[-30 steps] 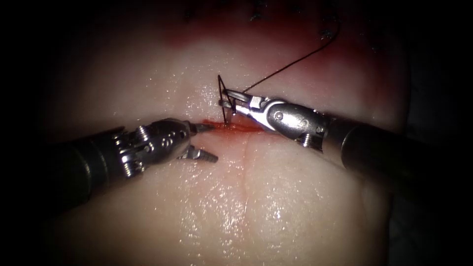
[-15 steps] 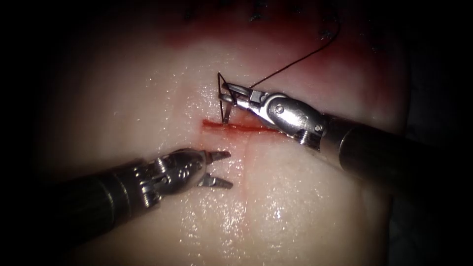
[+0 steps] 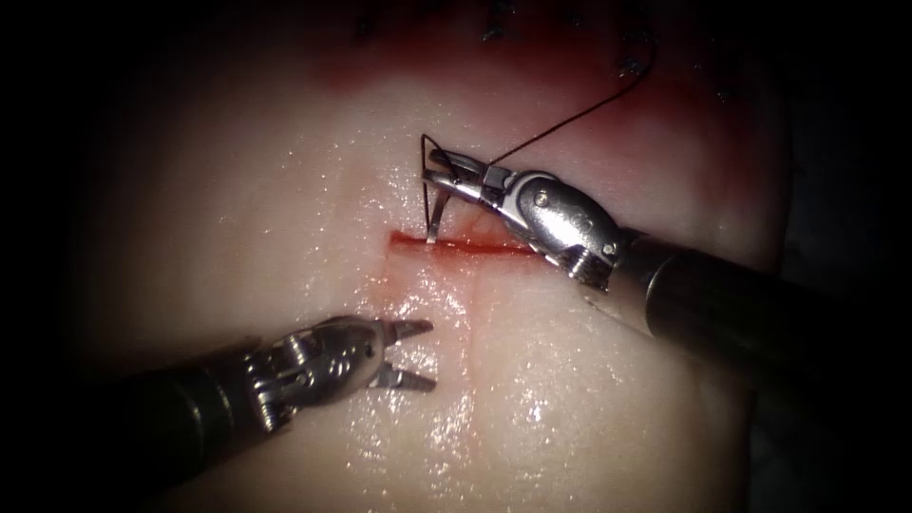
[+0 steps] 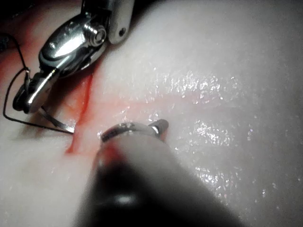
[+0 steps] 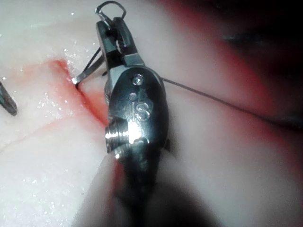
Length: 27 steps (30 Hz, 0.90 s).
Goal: Wound Closure
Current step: Throw suture into skin below wound
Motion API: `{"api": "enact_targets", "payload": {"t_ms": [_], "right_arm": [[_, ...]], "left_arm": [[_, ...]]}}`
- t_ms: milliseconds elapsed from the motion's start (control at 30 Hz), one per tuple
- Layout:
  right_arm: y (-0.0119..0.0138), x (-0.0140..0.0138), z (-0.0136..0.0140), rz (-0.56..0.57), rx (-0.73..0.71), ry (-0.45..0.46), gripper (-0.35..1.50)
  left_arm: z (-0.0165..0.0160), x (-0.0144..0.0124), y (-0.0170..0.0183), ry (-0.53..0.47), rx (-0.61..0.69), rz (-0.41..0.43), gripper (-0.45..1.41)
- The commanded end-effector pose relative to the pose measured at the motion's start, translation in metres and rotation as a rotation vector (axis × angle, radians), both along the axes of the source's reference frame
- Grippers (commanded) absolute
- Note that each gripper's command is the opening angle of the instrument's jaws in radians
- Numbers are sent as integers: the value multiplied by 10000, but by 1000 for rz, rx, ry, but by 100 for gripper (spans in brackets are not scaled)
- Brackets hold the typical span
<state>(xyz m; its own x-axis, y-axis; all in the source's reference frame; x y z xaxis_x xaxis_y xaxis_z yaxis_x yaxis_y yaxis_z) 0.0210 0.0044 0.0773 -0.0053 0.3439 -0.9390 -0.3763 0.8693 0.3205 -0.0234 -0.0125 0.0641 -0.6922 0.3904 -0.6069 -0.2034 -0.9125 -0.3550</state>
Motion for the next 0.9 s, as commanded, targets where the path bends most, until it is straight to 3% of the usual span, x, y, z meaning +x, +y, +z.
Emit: {"api": "enact_targets", "payload": {"t_ms": [33, 900], "right_arm": [[2, 7, 4, -3, 12, 2, -35], [4, 9, 4, -33, 181, 22, -35]], "left_arm": [[8, -7, 2, -3, -2, 2, 61], [45, 2, 3, 15, 5, 29, 61]]}}
